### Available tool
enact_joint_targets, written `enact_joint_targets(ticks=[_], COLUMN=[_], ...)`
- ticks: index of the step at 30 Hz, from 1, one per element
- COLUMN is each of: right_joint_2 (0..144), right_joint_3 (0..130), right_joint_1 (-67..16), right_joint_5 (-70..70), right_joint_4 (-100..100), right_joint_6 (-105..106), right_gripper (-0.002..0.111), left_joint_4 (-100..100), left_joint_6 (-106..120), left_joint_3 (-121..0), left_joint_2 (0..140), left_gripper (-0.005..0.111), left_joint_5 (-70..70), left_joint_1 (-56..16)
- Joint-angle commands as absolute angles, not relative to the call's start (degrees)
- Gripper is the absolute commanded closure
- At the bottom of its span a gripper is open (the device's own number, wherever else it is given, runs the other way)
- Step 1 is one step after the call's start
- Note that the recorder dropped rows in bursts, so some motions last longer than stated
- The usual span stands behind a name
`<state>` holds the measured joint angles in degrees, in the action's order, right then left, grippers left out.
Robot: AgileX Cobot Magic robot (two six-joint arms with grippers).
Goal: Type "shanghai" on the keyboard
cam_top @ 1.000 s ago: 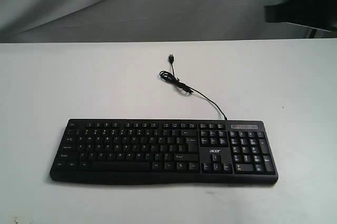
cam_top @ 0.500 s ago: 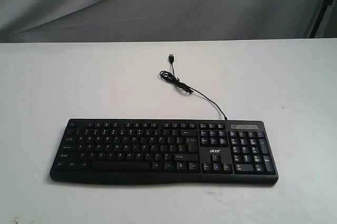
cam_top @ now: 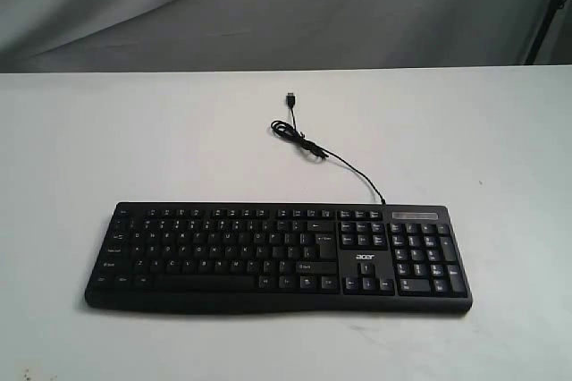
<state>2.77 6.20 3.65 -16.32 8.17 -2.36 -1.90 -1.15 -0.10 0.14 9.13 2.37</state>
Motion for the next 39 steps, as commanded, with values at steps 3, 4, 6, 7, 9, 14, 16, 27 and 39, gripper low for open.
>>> enact_joint_targets(ticks=[3, 4, 6, 7, 9, 14, 16, 27, 39], right_joint_2=[1.0, 1.0, 0.88, 0.63, 0.0, 0.0, 0.0, 0.0, 0.0], right_joint_3=[5.87, 5.87, 5.0, 4.4, 1.3, 0.0, 0.0, 0.0, 0.0], right_joint_1=[4.07, 4.07, 4.07, 4.07, 4.07, 4.07, 4.07, 4.07, 4.07], right_joint_5=[-20.93, -20.82, -19.66, -18.87, -17.76, -18.62, -18.62, -19.09, -19.09], right_joint_4=[7.47, 7.07, 6.46, 5.9, 3.11, 2.0, 2.0, 0.9, 0.9], right_joint_6=[-0.34, -0.34, -0.45, -0.45, -0.45, 0.0, 0.0, 0.0, 0.0], right_gripper=[0.108, 0.108, 0.108, 0.108, 0.108, 0.108, 0.108, 0.108, 0.108], left_joint_4=[-1.9, -1.9, -1.9, -1.9, -1.9, -1.9, -1.9, -1.9, -1.9], left_joint_6=[-1.31, -1.31, -1.31, -1.31, -1.31, -1.31, -1.31, -1.31, -1.31], left_joint_3=[0.0, 0.0, 0.0, 0.0, 0.0, 0.0, 0.0, 0.0, 0.0], left_joint_2=[0.0, 0.0, 0.0, 0.0, 0.0, 0.0, 0.0, 0.0, 0.0], left_gripper=[0.107, 0.107, 0.107, 0.107, 0.107, 0.107, 0.107, 0.107, 0.107], left_joint_5=[8.79, 8.79, 8.79, 8.79, 8.79, 8.79, 8.79, 8.79, 8.79], left_joint_1=[2.0, 2.0, 2.0, 2.0, 2.0, 2.0, 2.0, 2.0, 2.0])
